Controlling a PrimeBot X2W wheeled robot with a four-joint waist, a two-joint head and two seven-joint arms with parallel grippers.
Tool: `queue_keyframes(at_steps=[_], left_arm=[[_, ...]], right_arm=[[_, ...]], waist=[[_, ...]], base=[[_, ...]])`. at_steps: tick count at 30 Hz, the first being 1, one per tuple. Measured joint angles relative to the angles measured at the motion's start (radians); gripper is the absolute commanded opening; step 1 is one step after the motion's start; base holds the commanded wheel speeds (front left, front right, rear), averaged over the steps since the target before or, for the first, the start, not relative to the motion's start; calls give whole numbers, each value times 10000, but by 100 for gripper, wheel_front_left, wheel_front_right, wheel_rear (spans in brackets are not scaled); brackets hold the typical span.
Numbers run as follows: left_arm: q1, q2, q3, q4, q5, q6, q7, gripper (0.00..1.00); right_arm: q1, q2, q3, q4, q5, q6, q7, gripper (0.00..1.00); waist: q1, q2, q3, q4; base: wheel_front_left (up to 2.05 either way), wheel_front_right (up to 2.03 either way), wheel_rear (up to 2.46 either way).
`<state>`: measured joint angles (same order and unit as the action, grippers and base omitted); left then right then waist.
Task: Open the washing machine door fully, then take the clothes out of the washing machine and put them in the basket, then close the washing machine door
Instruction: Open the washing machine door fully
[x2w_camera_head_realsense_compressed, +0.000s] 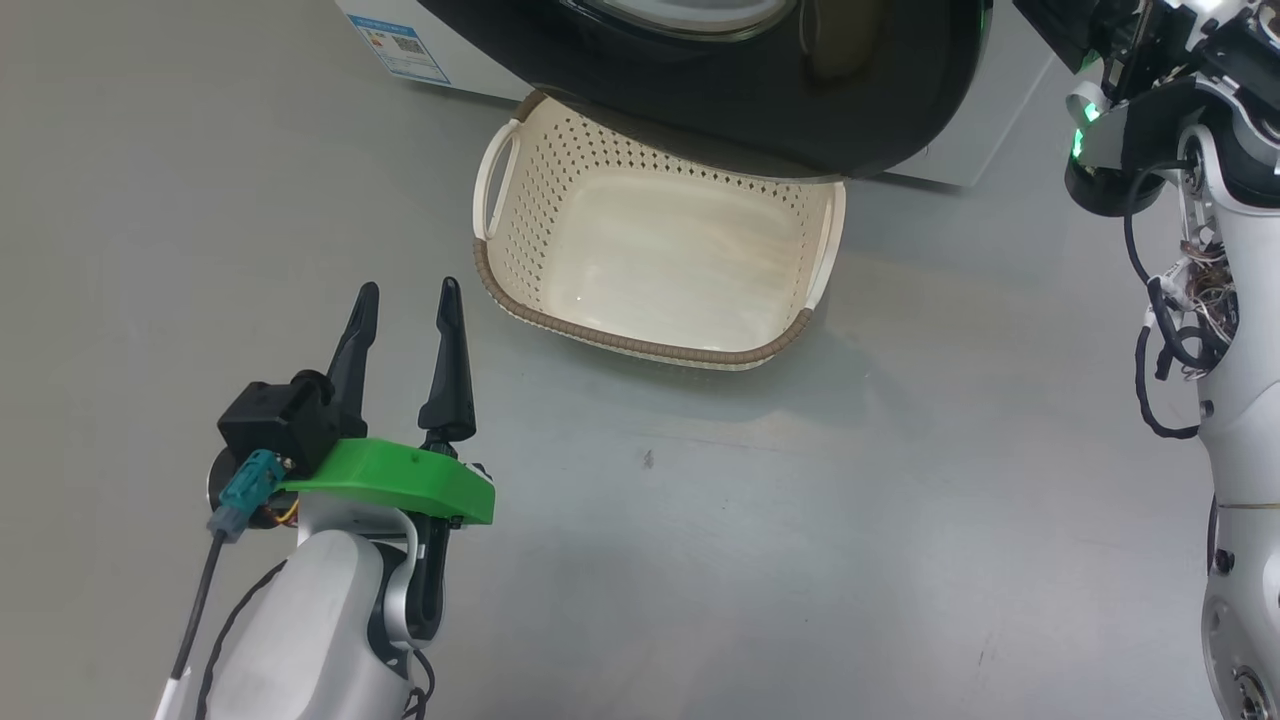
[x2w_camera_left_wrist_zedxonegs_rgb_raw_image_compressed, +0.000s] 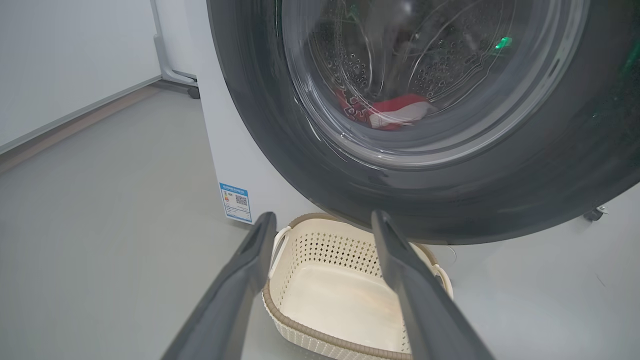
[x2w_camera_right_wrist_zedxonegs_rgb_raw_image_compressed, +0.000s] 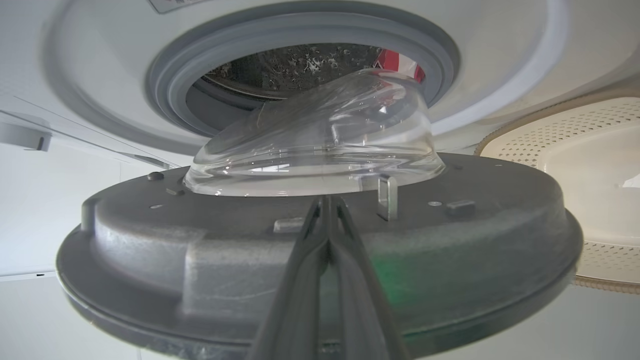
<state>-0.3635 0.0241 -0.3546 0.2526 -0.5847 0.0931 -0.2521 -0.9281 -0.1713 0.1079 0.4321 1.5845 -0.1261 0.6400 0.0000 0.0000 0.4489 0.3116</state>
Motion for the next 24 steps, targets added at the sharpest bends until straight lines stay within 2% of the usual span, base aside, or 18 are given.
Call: queue_keyframes(at_steps=[16, 24], left_arm=[[4, 0, 2, 6, 0, 2, 0, 100], [69, 0, 40, 100, 59, 2, 0, 100]], right_arm=[[586, 105, 293, -307, 67, 0, 382, 0], [1002, -15, 92, -339, -127, 33, -56, 0]], waist=[[0, 0, -149, 5], [0, 0, -405, -42]], base=[[0, 0, 0], [0, 0, 0]])
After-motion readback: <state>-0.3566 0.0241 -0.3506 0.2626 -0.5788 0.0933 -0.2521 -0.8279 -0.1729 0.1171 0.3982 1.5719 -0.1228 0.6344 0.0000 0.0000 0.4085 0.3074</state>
